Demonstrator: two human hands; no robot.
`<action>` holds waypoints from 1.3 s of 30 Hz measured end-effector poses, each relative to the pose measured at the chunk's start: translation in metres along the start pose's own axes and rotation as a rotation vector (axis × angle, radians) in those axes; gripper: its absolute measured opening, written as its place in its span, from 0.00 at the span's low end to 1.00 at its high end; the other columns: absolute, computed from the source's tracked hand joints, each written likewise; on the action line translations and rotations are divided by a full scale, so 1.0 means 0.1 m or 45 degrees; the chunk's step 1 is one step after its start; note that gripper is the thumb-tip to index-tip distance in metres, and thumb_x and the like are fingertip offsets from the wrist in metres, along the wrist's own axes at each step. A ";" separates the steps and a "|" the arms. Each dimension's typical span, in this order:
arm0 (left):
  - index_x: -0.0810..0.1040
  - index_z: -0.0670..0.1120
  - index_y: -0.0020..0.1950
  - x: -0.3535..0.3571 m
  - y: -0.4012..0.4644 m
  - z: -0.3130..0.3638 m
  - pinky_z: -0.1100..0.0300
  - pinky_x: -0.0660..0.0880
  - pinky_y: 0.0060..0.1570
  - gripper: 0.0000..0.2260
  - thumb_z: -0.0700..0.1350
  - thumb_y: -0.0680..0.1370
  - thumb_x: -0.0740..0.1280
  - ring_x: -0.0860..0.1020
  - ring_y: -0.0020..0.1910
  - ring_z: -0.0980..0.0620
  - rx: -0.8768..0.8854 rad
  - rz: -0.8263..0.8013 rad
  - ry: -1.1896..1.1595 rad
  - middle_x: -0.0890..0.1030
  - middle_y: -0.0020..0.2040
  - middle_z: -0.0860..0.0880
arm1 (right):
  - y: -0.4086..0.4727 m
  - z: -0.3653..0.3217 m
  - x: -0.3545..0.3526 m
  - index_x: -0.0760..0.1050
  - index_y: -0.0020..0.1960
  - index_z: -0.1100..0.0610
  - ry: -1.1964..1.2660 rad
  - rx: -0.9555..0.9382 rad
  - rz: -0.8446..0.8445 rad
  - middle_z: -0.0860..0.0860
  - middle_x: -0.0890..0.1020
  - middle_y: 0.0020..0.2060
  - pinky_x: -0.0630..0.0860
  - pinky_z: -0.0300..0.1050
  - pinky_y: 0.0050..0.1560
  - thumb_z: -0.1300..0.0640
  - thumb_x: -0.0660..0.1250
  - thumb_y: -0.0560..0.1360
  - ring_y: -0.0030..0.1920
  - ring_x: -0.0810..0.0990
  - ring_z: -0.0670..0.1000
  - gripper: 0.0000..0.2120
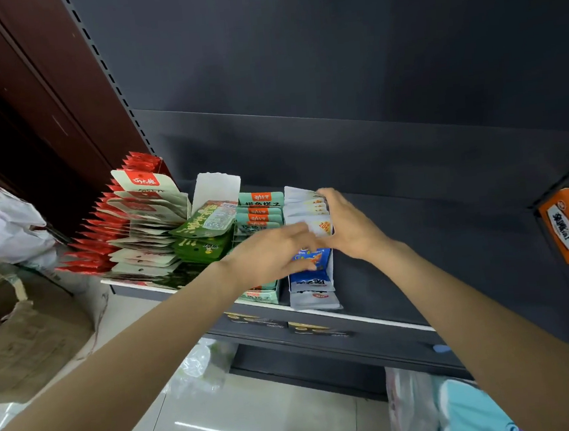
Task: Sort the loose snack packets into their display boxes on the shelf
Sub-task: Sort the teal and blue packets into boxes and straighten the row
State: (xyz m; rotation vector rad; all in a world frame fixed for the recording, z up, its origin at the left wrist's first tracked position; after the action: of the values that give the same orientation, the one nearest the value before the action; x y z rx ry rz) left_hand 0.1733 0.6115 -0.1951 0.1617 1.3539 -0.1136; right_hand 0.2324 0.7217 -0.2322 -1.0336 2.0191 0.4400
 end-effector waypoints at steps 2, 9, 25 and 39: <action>0.74 0.45 0.65 0.25 -0.06 0.03 0.61 0.72 0.52 0.26 0.61 0.75 0.65 0.77 0.54 0.50 -0.142 -0.367 -0.133 0.76 0.61 0.49 | 0.00 -0.01 0.00 0.57 0.70 0.51 -0.023 0.010 0.007 0.47 0.67 0.65 0.73 0.53 0.57 0.53 0.77 0.65 0.63 0.69 0.49 0.41; 0.73 0.43 0.60 0.73 -0.15 0.05 0.49 0.78 0.46 0.18 0.52 0.75 0.63 0.77 0.49 0.42 -0.208 -0.757 0.012 0.79 0.53 0.42 | -0.04 -0.02 0.01 0.56 0.71 0.53 -0.061 0.018 0.005 0.48 0.66 0.67 0.74 0.53 0.54 0.53 0.76 0.67 0.63 0.70 0.50 0.40; 0.73 0.42 0.64 0.15 0.13 -0.23 0.50 0.75 0.50 0.15 0.36 0.78 0.59 0.77 0.53 0.41 -0.396 -0.369 -0.061 0.79 0.56 0.40 | 0.10 -0.18 -0.15 0.57 0.73 0.49 -0.003 0.056 -0.096 0.55 0.71 0.61 0.72 0.44 0.52 0.64 0.73 0.69 0.61 0.72 0.55 0.39; 0.49 0.43 0.76 0.19 -0.20 -0.15 0.66 0.54 0.67 0.41 0.30 0.70 0.68 0.50 0.74 0.46 -0.731 0.255 -0.507 0.51 0.73 0.44 | -0.36 -0.06 0.14 0.50 0.77 0.50 0.959 0.268 -0.050 0.49 0.64 0.73 0.66 0.46 0.69 0.76 0.55 0.75 0.72 0.64 0.47 0.38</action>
State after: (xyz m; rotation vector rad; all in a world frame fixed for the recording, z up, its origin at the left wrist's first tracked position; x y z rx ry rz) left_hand 0.1588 0.5945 -0.2174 -0.2025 0.9219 0.3927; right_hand 0.2530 0.6894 -0.2383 -1.2128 2.6140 -0.2300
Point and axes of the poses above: each hand's wrist, its own y-axis towards the middle knuckle, its own x-axis out of the palm, z = x × y, the point moved 7 cm from there along y, towards the middle knuckle
